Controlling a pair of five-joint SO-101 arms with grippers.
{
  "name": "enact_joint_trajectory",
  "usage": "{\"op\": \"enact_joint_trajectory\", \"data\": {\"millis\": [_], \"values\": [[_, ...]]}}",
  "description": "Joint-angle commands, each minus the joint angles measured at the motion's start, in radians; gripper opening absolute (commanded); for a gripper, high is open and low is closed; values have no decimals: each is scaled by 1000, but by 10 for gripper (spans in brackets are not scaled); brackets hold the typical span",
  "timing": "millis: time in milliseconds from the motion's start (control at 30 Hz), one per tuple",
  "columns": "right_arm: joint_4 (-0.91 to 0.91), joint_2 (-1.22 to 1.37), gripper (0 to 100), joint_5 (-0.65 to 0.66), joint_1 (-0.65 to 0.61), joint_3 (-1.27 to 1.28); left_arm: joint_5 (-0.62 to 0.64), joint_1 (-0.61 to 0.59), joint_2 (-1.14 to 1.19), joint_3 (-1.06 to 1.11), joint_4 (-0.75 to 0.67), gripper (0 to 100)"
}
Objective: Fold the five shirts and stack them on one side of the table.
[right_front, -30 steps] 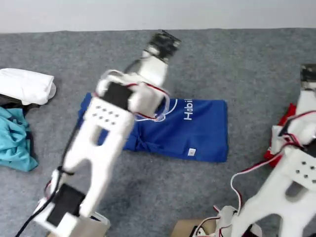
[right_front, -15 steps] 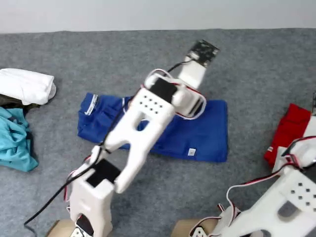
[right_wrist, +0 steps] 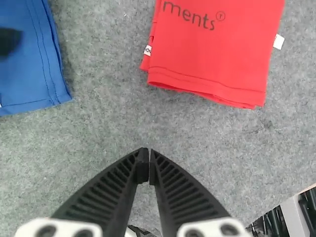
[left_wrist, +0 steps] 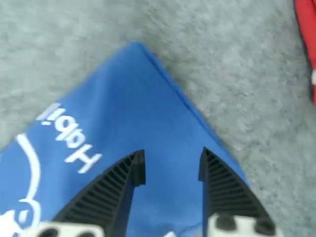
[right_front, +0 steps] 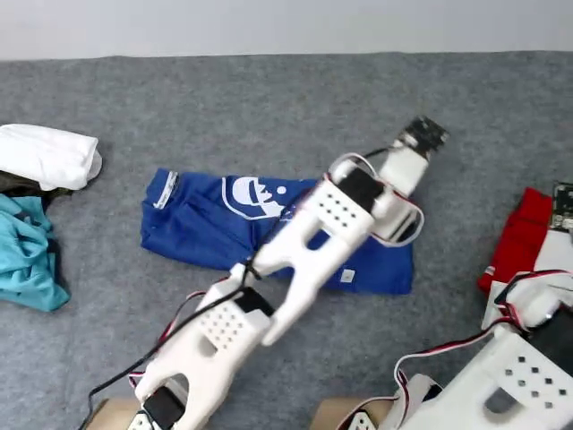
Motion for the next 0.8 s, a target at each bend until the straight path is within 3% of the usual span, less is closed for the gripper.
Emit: {"op": "enact_joint_trajectory", "data": {"millis": [0,267,767], "values": [[38,-8,15,-6,8,-5,6,44,55,-124,54,189],[38,-15,15,-5,8,-5,6,72,199,-308,100,189],[38,-16,15,-5,8,-6,-23,68,278,-323,150,165]]}}
